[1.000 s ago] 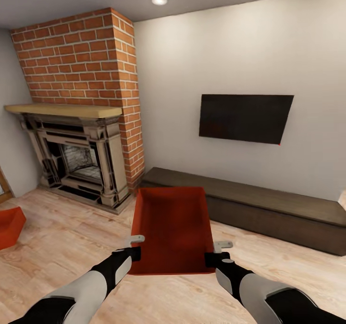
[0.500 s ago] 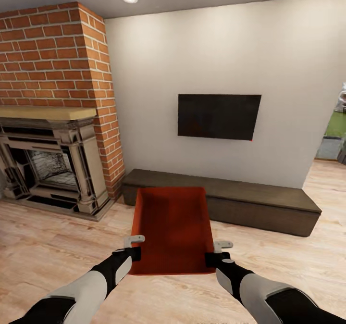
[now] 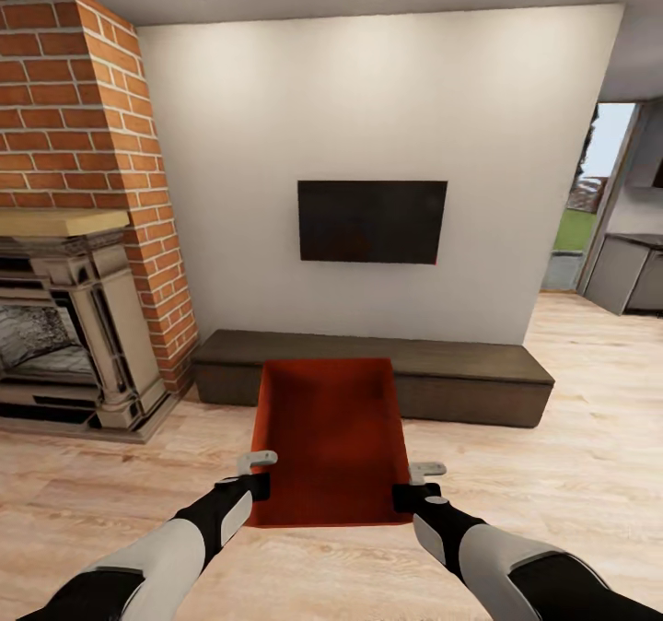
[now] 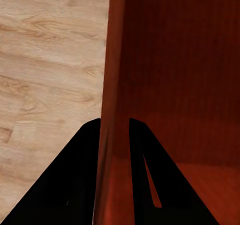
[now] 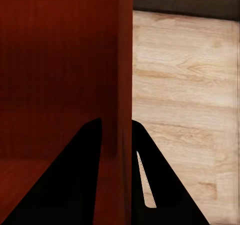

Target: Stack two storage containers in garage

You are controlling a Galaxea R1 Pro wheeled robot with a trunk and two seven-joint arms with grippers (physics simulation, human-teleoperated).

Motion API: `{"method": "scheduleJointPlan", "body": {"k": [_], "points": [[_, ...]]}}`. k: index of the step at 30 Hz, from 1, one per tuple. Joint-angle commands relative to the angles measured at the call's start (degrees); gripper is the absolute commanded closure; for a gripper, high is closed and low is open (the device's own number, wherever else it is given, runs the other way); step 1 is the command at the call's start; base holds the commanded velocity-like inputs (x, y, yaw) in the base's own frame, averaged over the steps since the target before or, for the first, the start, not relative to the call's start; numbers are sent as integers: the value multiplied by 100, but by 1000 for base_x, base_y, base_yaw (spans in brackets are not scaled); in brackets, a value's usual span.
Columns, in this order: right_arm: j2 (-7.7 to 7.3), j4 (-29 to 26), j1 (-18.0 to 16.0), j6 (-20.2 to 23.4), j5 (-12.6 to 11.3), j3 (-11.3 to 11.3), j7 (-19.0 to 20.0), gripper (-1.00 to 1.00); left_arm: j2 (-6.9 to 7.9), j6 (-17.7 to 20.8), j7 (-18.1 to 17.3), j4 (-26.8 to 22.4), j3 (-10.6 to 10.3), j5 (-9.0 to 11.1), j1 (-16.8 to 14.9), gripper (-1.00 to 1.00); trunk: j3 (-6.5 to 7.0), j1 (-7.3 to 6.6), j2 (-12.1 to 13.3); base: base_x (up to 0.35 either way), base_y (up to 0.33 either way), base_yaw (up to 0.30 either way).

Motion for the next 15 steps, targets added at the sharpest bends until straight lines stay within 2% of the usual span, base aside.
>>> {"method": "scheduleJointPlan", "body": {"k": [1, 15], "points": [[2, 9, -7, -37, -100, -115, -473, 100, 78, 39, 247, -16, -15, -29, 2, 100, -2, 2, -5, 0, 0, -294], [-7, 9, -5, -33, -100, -115, -473, 100, 85, 39, 246, -7, -15, -29, 3, 100, -2, 2, -5, 0, 0, -294]]}}
